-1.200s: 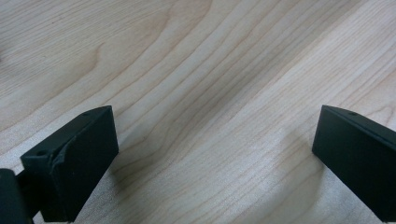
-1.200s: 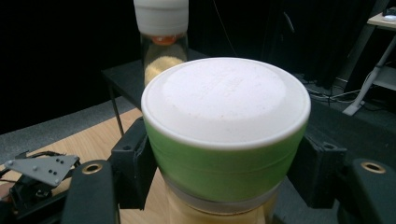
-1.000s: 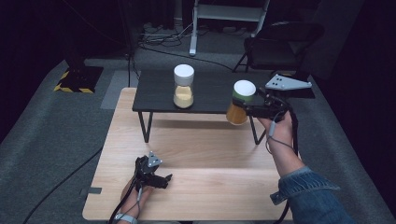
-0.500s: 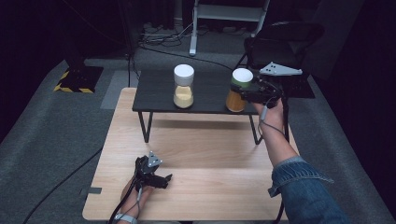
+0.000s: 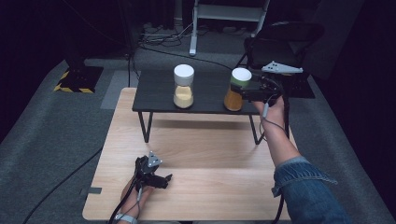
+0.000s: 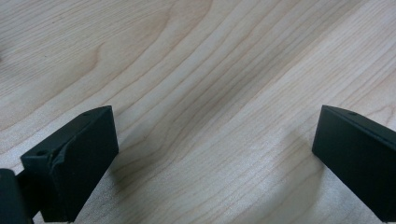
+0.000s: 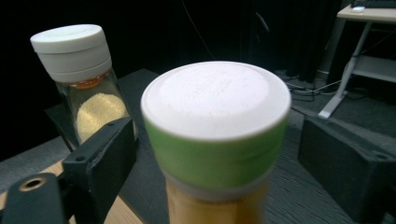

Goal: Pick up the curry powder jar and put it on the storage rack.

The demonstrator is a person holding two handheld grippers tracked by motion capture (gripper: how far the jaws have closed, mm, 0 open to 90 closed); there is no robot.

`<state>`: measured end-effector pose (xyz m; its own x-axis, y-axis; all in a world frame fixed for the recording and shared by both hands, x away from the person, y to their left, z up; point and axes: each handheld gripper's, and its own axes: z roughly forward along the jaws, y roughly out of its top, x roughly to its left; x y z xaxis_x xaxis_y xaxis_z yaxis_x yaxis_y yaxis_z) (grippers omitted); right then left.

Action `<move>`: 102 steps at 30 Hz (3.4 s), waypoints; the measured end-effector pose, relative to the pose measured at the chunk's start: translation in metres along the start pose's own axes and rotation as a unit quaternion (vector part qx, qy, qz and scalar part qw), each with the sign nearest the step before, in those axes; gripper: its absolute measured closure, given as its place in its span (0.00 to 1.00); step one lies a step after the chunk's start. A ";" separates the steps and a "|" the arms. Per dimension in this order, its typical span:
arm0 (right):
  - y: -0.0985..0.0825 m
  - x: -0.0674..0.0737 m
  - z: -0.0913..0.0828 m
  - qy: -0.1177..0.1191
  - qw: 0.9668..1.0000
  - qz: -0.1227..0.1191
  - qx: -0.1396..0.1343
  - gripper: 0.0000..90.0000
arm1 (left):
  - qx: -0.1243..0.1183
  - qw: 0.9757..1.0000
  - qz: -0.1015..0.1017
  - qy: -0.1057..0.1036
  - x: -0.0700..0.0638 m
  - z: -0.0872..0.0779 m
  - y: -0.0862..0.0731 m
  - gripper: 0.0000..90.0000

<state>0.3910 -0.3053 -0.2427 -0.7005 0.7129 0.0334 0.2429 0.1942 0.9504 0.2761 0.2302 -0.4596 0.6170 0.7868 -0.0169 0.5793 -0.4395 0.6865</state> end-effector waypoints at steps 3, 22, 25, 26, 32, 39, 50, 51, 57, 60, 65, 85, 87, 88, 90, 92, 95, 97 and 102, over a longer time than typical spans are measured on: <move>-0.004 0.000 -0.012 0.000 1.000 -0.007 -0.007 0.08 | 0.000 1.000 0.001 0.000 0.000 0.000 0.000 0.00; -0.056 0.002 -0.072 0.017 0.999 -0.044 0.020 0.07 | 0.000 1.000 -0.001 0.001 -0.001 0.000 0.000 0.00; -0.074 0.003 -0.079 0.022 0.998 -0.054 0.021 0.07 | 0.000 1.000 -0.001 0.001 -0.001 0.000 0.000 0.00; -0.078 0.004 -0.080 0.022 0.998 -0.056 0.022 0.07 | 0.000 1.000 -0.001 0.001 -0.001 0.000 0.000 0.00; -0.103 0.009 -0.085 0.019 0.998 -0.061 0.026 0.07 | -0.001 1.000 -0.001 0.002 -0.001 0.000 0.000 0.00; -0.144 0.013 -0.080 0.026 0.997 -0.058 0.049 0.07 | -0.001 1.000 -0.001 0.002 -0.001 0.000 0.000 0.00; -0.194 0.016 -0.065 0.023 0.994 -0.044 0.100 0.07 | -0.001 1.000 -0.001 0.002 -0.001 0.000 0.000 0.00; -0.198 0.016 -0.064 0.023 0.994 -0.040 0.102 0.07 | -0.001 1.000 -0.001 0.002 -0.001 0.000 0.000 0.00; -0.211 0.017 -0.058 0.019 0.992 -0.035 0.122 0.07 | -0.001 1.000 -0.001 0.002 -0.001 0.000 0.000 0.00; -0.217 0.017 -0.053 0.022 0.990 -0.034 0.135 0.07 | -0.001 1.000 -0.001 0.002 -0.001 0.000 0.000 0.00; -0.225 0.019 -0.048 0.023 0.988 -0.027 0.148 0.07 | -0.001 1.000 -0.001 0.002 -0.001 0.000 0.000 0.00; -0.233 0.024 -0.026 0.033 0.979 -0.026 0.201 0.07 | 0.000 1.000 -0.001 0.002 -0.001 0.000 0.000 0.00; -0.233 0.027 -0.023 0.031 0.978 -0.035 0.205 0.07 | -0.001 1.000 -0.001 0.002 -0.001 0.000 0.000 0.00; -0.233 0.029 -0.022 0.030 0.977 -0.040 0.209 0.07 | 0.000 1.000 -0.001 0.002 -0.001 0.000 0.000 0.00; -0.233 0.033 -0.018 0.026 0.975 -0.046 0.217 0.07 | 0.000 1.000 -0.001 0.002 -0.001 0.000 0.000 0.00; -0.231 0.038 -0.013 0.021 0.972 -0.054 0.227 0.04 | -0.001 1.000 -0.001 0.002 -0.001 0.000 0.000 0.00; -0.232 0.037 -0.010 0.024 0.973 -0.044 0.226 0.02 | -0.001 1.000 -0.001 0.002 -0.001 0.000 -0.001 0.00; -0.231 0.037 -0.008 0.026 0.972 -0.041 0.230 0.01 | -0.001 1.000 -0.001 0.002 -0.001 0.000 0.000 0.00; -0.231 0.036 -0.007 0.029 0.972 -0.041 0.231 0.00 | 0.000 1.000 -0.001 0.002 -0.001 0.000 0.000 0.00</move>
<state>0.3051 -0.3294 -0.4587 -0.7639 0.6453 -0.0061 0.4509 0.5405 0.7103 0.2751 0.2296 -0.4597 0.6137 0.7894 -0.0146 0.5798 -0.4381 0.6870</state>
